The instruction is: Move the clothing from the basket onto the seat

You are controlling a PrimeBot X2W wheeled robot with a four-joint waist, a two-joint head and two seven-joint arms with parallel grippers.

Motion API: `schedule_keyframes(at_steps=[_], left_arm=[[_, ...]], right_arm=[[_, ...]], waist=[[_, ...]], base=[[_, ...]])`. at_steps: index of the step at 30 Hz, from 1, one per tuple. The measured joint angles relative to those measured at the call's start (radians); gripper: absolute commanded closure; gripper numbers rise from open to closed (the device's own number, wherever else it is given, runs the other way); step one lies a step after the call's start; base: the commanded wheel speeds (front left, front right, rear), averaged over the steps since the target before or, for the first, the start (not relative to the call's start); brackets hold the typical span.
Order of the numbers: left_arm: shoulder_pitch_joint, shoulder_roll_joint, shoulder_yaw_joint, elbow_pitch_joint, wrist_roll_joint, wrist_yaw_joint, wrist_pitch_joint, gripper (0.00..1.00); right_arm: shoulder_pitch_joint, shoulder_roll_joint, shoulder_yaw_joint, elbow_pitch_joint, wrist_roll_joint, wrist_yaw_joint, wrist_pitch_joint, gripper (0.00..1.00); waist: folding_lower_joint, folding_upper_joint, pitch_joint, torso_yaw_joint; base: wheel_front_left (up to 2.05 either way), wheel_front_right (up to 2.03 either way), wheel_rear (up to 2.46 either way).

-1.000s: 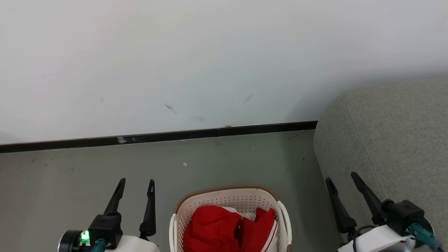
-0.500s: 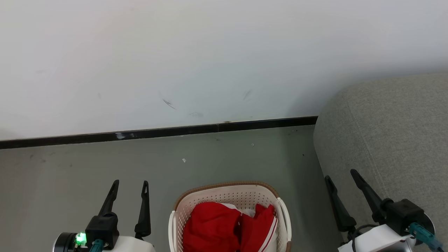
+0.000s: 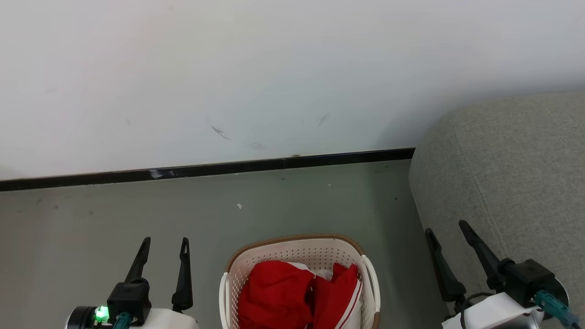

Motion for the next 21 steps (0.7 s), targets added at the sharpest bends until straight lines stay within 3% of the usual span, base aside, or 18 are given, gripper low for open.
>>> schedule_keyframes(at_steps=[9,21], left_arm=[[-0.007,0.013,-0.012,0.035,0.019,-0.002,0.0,0.0],[-0.07,0.023,-0.058,0.14,0.063,-0.037,0.0,0.0]], right_arm=[[-0.001,0.0,-0.02,-0.021,0.0,0.0,0.0,0.0],[-0.002,0.001,-0.052,-0.063,0.0,0.0,0.0,0.0]], waist=[[0.0,0.0,0.026,-0.005],[-0.0001,0.0,0.087,-0.021]], base=[[0.0,0.0,0.0],[0.0,0.0,0.0]])
